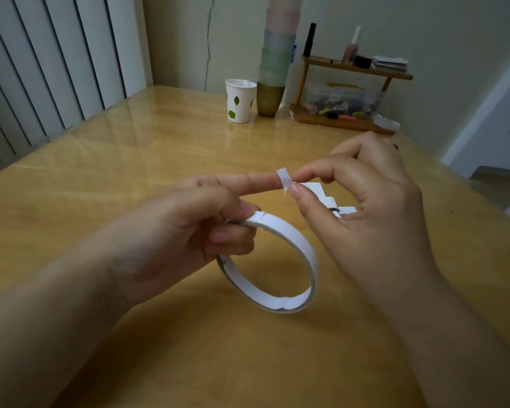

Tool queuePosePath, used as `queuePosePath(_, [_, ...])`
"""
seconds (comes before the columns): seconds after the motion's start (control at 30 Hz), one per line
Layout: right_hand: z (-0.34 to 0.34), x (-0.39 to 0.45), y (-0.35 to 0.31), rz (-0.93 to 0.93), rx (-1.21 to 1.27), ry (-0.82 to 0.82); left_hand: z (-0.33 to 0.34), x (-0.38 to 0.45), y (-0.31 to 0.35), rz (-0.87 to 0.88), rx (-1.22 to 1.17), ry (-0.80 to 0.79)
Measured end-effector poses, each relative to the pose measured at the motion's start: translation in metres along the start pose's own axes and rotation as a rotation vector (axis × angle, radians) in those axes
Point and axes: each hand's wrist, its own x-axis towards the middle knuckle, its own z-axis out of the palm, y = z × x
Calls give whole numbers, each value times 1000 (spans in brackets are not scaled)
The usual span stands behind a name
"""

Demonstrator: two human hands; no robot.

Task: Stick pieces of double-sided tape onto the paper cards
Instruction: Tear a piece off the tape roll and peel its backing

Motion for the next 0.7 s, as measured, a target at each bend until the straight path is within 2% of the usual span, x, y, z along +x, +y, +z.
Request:
queuePosePath(0.3, [0, -1, -1, -16, -60, -25, -6, 1, -2, -67, -94, -55])
queuePosePath(0.5, [2, -1, -3, 7, -60, -25, -13, 1, -7, -41, -112, -91])
queuePosePath(0.7, [2, -1, -3, -1, -61, -12, -20, 2, -12, -104, -196, -257])
